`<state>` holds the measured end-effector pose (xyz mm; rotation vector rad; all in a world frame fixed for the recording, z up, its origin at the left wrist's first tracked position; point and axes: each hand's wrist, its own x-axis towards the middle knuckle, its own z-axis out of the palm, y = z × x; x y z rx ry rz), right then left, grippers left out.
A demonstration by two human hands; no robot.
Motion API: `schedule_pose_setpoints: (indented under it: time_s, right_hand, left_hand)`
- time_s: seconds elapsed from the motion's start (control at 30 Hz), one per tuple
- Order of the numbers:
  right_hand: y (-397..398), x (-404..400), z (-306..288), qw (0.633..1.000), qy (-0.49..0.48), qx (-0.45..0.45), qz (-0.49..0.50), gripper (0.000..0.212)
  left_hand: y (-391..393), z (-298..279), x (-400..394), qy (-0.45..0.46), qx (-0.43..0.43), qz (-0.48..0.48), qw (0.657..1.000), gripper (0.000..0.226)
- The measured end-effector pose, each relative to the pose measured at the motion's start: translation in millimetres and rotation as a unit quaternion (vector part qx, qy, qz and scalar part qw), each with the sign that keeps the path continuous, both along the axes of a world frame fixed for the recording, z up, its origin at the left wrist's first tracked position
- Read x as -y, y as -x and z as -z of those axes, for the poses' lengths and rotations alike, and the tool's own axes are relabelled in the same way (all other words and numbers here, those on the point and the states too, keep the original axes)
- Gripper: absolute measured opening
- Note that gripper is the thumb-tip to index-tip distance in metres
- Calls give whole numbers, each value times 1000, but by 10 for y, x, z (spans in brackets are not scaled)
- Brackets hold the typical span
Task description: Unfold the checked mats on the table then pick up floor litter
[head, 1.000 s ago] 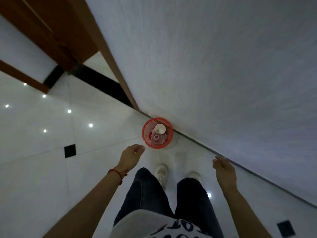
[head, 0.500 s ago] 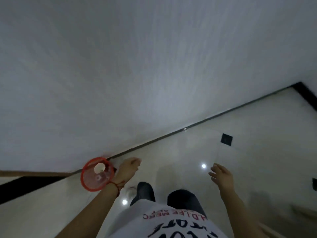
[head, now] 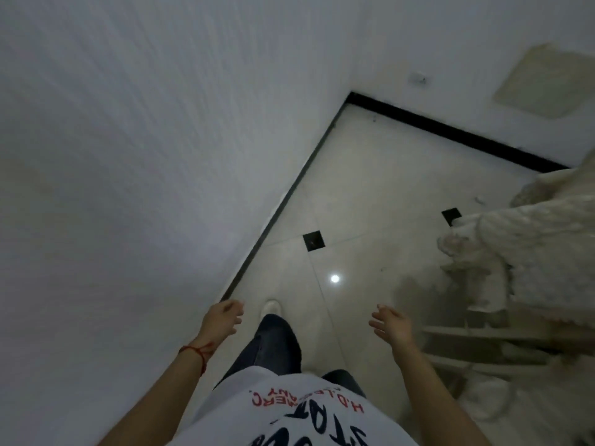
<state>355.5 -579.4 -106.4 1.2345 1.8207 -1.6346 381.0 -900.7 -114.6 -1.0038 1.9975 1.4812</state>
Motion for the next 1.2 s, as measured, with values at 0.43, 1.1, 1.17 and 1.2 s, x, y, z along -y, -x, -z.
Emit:
schedule_pose_setpoints:
  time_s: [0.43, 1.1, 1.17, 1.2]
  right_hand:
    - [1785, -348, 57, 984, 9, 6, 180, 32]
    - [4490, -2542, 127, 967, -1, 62, 247, 30]
    - [4856, -2788, 103, 969, -2, 43, 244, 30]
    - [5033, -2913, 97, 969, -5, 34, 246, 30]
  left_hand:
    - [3097, 11, -198, 4, 16, 176, 984, 23]
    - [6607, 92, -2871, 12, 61, 289, 955, 32]
    - [6908, 125, -3022, 18, 63, 287, 956, 32]
    - [7063, 154, -3094, 21, 69, 287, 955, 32]
